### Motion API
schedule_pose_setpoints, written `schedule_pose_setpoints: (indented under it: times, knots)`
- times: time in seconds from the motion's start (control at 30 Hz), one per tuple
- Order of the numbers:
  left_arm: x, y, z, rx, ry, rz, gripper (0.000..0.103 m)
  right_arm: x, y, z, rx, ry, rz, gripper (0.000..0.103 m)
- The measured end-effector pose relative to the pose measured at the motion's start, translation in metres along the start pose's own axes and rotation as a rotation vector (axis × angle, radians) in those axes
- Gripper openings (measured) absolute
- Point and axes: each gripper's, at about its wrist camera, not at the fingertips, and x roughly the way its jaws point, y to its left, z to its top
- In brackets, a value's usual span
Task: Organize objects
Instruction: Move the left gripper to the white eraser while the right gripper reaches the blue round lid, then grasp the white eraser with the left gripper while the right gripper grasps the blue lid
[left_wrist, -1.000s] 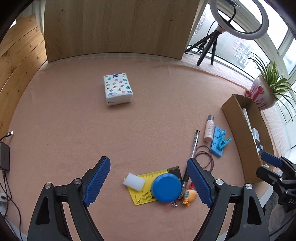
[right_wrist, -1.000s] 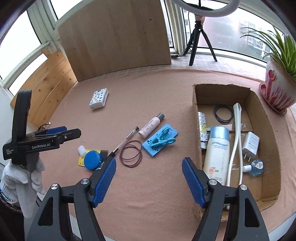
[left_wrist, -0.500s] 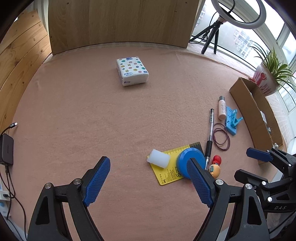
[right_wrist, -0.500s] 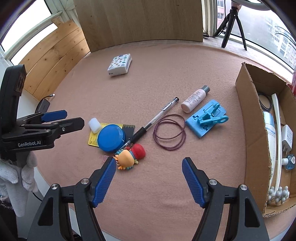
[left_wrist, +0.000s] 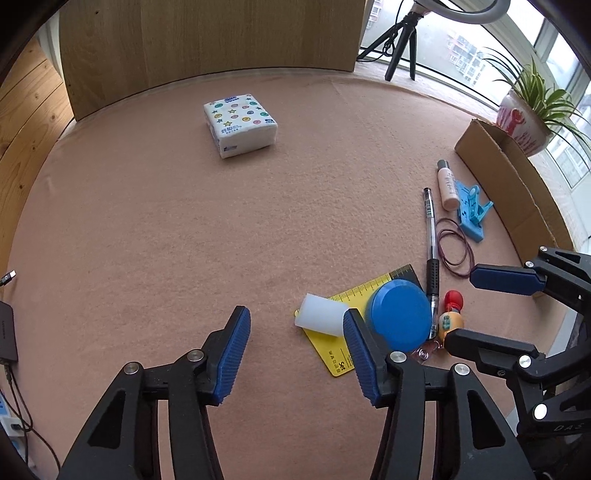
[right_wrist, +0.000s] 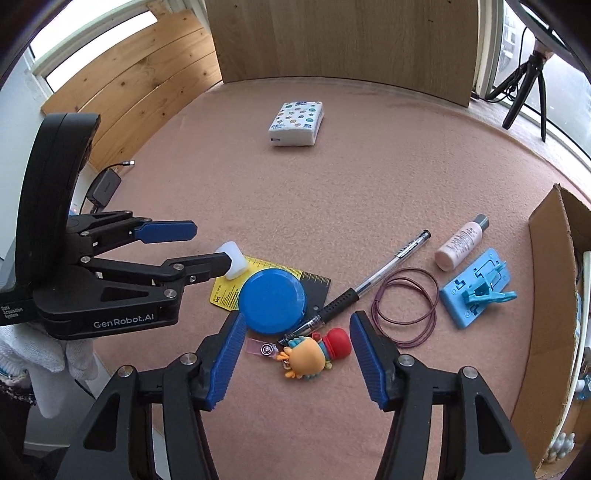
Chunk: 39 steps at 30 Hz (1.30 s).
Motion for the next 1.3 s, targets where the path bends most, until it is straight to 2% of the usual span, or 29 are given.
schedule_pose_setpoints:
  times: [0.1, 0.33, 0.43, 0.77, 1.0, 1.2, 1.3]
  knots:
    - [0.006, -0.003, 0.000, 0.013, 0.008, -0.014, 0.055, 0.003, 0.006, 0.000, -0.032, 0.008, -0.008, 0.051]
    - [0.011, 0.001, 0.004, 0.014, 0.013, 0.001, 0.033, 0.013, 0.019, 0.008, -0.119, 0.033, -0.025, 0.051]
    - [0.010, 0.008, 0.004, -0.009, 0.013, -0.004, 0.029, 0.018, 0.023, 0.013, -0.149, 0.037, -0.028, 0.051]
    - [0.002, 0.039, 0.000, -0.090, -0.006, 0.056, 0.027, 0.030, 0.034, 0.026, -0.197, 0.055, 0.001, 0.051]
    - [-0.010, 0.068, -0.014, -0.159, -0.009, 0.054, 0.026, 0.046, 0.051, 0.028, -0.257, 0.082, -0.004, 0.051]
    - [-0.016, 0.069, -0.021, -0.173, -0.019, 0.045, 0.026, 0.051, 0.052, 0.030, -0.278, 0.077, -0.036, 0.051]
    - [-0.016, 0.067, -0.024, -0.176, -0.018, 0.037, 0.026, 0.056, 0.046, 0.028, -0.275, 0.102, -0.047, 0.051]
